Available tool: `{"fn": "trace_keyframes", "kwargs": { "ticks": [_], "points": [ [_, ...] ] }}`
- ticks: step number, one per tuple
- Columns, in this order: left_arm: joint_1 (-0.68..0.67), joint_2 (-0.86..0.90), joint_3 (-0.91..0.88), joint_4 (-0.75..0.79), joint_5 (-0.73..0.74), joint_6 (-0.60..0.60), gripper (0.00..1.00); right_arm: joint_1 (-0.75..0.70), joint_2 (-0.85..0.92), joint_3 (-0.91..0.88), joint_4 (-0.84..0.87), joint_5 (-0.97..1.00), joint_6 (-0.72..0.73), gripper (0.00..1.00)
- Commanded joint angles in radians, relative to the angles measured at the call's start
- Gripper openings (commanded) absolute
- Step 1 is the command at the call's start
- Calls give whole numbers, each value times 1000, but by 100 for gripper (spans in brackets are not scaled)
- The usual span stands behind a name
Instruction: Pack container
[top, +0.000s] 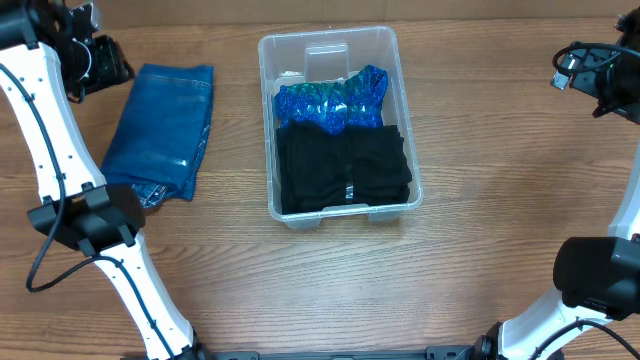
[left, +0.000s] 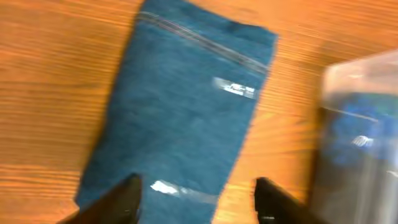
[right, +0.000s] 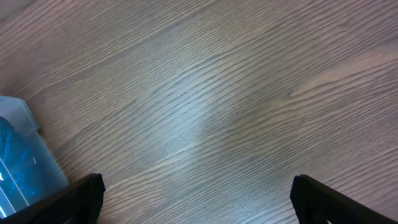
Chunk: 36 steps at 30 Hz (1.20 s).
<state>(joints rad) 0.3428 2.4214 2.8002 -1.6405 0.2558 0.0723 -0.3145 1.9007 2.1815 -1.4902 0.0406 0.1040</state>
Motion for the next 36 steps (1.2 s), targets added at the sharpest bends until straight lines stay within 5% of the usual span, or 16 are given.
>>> {"fn": "trace_keyframes", "kwargs": {
  "ticks": [1,6,18,19,21,23,24,25,29,33,36],
  "points": [
    [4,-3,-156,79,-79,148,68,-1,-13,17,3,3,1,100],
    [12,-3,-407,263,-82,360,87,-1,-13,17,3,3,1,100],
    [39,-2,-810,648,-166,369,94,-1,-13,17,3,3,1,100],
    [39,-2,-836,667,-165,369,89,-1,-13,17,3,3,1,100],
    [39,-2,-893,690,-162,369,62,-1,-14,17,3,3,1,100],
    [40,-1,-922,704,-162,369,59,-1,-13,17,3,3,1,100],
    [40,-1,-942,719,-163,369,65,-1,-13,17,3,3,1,100],
    [44,-1,-965,736,-163,369,88,-1,-13,17,3,3,1,100],
    [55,-1,-986,750,-161,352,100,-1,-14,17,3,3,1,100],
    [57,5,-986,752,-158,346,98,-1,-13,17,3,3,1,100],
    [57,32,-986,740,-151,346,84,-1,-13,17,3,3,1,100]
  ]
}}
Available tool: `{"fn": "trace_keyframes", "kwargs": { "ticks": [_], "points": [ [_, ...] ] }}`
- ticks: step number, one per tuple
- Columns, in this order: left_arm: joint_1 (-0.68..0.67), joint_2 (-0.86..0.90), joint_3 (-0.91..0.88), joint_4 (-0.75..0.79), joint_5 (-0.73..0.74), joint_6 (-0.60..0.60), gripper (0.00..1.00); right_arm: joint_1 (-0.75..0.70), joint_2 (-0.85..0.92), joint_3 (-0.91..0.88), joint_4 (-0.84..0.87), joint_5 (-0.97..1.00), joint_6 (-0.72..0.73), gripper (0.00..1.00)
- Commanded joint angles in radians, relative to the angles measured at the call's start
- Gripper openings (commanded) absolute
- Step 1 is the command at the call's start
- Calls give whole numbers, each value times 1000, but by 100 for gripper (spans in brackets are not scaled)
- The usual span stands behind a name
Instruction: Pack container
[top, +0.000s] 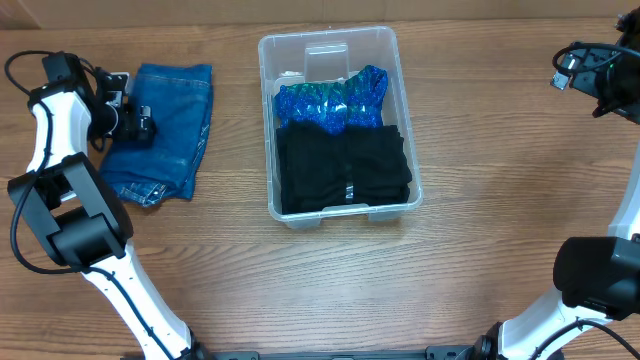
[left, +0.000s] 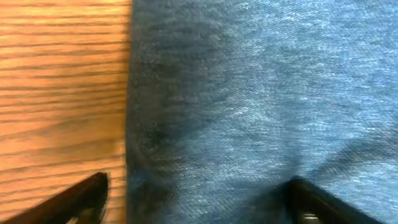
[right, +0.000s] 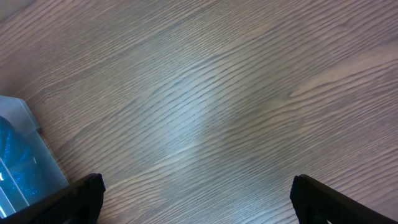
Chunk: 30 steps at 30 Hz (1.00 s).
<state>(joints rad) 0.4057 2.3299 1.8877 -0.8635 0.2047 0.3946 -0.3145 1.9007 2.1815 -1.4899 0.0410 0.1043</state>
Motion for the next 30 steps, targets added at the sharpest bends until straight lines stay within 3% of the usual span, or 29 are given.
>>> {"fn": "trace_keyframes", "kwargs": {
  "ticks": [1,2,3,4,5,10,15,18,21,23,30],
  "points": [
    [-6,137,-73,-51,-96,24,79,-1,-13,17,3,2,0,100],
    [-6,147,-73,-61,-93,24,73,-1,-13,17,3,2,0,100],
    [-6,153,-73,-76,-80,25,55,-1,-13,17,3,2,0,100],
    [-6,155,-73,-92,-42,24,46,-1,-13,17,3,2,0,100],
    [-6,155,-72,-103,-8,25,44,-1,-13,17,3,2,0,100],
    [-6,155,-15,-205,132,23,4,-1,-13,17,3,2,0,100],
    [-6,155,240,-444,272,-54,4,-1,-13,17,3,2,0,100],
    [-8,155,470,-607,445,-104,4,-1,-13,17,3,2,0,100],
    [-10,155,666,-691,550,-253,4,-1,-13,17,3,2,0,100],
    [-14,155,766,-738,603,-290,4,-1,-13,17,3,2,0,100],
    [-92,140,1205,-826,562,-585,4,-1,-13,17,3,2,0,100]
  ]
}}
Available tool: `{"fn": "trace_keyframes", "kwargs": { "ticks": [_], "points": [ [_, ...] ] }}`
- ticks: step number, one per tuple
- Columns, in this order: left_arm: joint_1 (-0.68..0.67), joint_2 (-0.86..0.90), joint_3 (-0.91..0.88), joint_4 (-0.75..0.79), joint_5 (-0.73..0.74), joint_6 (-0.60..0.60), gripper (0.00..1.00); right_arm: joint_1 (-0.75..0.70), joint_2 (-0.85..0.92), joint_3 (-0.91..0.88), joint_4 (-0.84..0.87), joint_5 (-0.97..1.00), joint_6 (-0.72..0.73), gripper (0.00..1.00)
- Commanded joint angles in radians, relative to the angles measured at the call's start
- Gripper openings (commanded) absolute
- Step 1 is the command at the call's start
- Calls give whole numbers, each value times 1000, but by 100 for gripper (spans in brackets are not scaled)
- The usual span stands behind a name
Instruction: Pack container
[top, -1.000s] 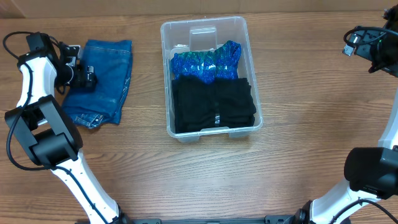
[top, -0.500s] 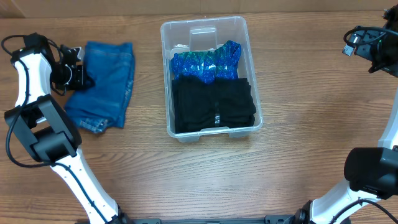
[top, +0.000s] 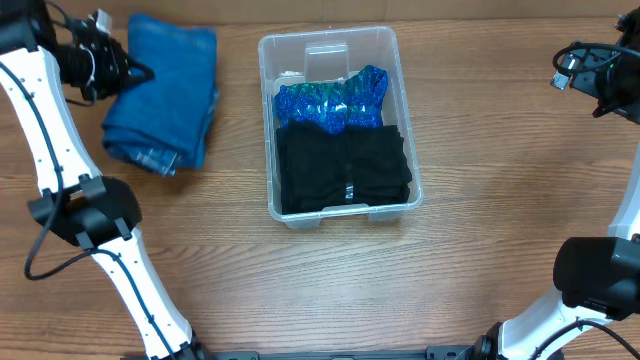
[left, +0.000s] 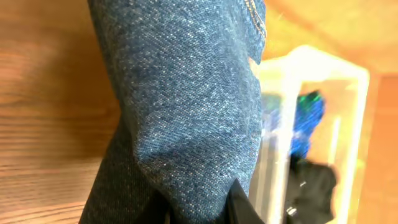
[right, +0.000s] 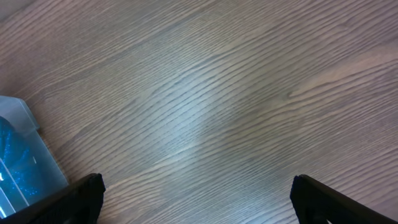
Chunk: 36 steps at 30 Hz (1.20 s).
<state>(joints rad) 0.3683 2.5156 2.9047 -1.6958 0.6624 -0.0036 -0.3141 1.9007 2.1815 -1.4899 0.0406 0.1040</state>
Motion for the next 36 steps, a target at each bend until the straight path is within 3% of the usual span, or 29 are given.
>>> {"fn": "trace_keyframes", "kwargs": {
  "ticks": [1,10,14,20,28,36],
  "points": [
    [-78,-57,237,7,105,-217,4,-1,-13,17,3,3,1,100],
    [-394,-179,237,202,116,-490,4,-1,-13,17,3,3,1,100],
    [-570,-176,235,306,-15,-631,4,-2,-13,17,3,3,1,100],
    [-726,-166,232,333,-202,-802,4,-2,-13,17,3,3,1,100],
    [-756,-164,224,285,-355,-831,4,-1,-13,17,3,3,1,100],
    [-764,-146,162,282,-355,-784,4,-1,-13,17,3,3,1,100]
  ]
}}
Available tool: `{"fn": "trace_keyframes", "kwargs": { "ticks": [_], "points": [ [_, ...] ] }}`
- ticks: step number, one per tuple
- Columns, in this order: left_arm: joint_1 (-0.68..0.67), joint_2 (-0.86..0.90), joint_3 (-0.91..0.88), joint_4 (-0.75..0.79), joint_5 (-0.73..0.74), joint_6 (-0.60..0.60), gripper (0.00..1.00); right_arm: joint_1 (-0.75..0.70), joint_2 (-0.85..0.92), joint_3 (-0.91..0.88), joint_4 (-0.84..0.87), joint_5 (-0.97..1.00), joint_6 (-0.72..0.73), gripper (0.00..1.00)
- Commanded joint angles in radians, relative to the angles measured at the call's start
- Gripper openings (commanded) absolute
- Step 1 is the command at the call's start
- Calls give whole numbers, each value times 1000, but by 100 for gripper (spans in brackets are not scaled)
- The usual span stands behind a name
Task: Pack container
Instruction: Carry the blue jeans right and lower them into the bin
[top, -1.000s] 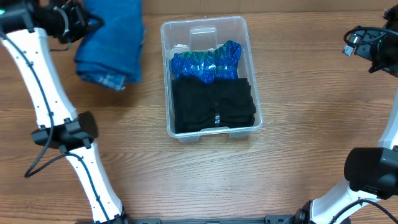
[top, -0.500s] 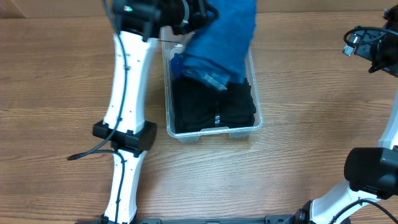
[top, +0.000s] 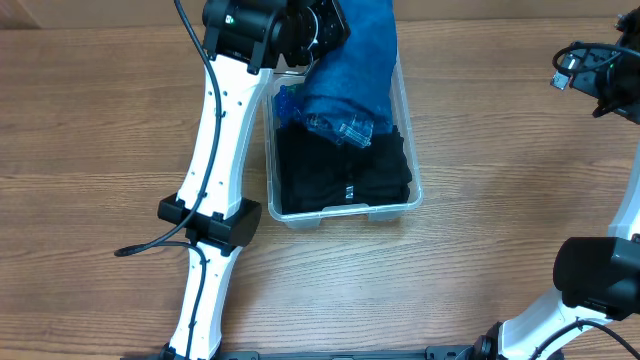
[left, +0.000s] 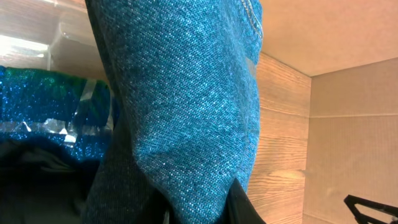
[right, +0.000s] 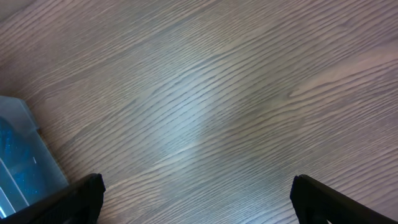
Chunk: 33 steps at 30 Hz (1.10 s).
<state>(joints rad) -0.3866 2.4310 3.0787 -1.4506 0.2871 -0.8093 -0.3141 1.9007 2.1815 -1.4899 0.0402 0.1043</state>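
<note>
The folded blue jeans (top: 348, 68) hang over the far half of the clear plastic container (top: 402, 110), held up by my left gripper (top: 325, 22), which is shut on their top edge. In the left wrist view the denim (left: 186, 99) fills the frame, pinched between the dark fingers (left: 239, 202). Inside the container lie a black garment (top: 345, 170) and a shiny blue-green one (left: 37, 102), mostly covered by the jeans in the overhead view. My right gripper (right: 196, 199) is open, far right, above bare table.
The wooden table (top: 500, 200) stretches around the container. The left arm's white links (top: 215, 130) cross the table just left of the container. A cardboard wall (left: 348, 137) stands beyond the table's far edge.
My left gripper has carried the jeans from the table's far left to above the container's far half. The right arm has not moved.
The jeans lay flat on the table left of the container, my left gripper open above them. Then the gripper was down at their left edge. Then it held them lifted and bunched, and now they hang over the container.
</note>
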Motion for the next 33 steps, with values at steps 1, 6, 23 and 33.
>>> {"fn": "trace_keyframes", "kwargs": {
  "ticks": [1,6,23,33],
  "points": [
    [-10,-61,-25,43,20,34,4,-2,-13,17,3,3,0,100],
    [-10,-61,-82,84,29,79,4,-2,-13,17,3,3,0,100],
    [-46,-121,-87,114,146,203,4,-2,-13,17,3,3,0,100],
    [-239,-318,64,-117,-264,200,4,-2,-13,17,3,3,0,100]
  ]
}}
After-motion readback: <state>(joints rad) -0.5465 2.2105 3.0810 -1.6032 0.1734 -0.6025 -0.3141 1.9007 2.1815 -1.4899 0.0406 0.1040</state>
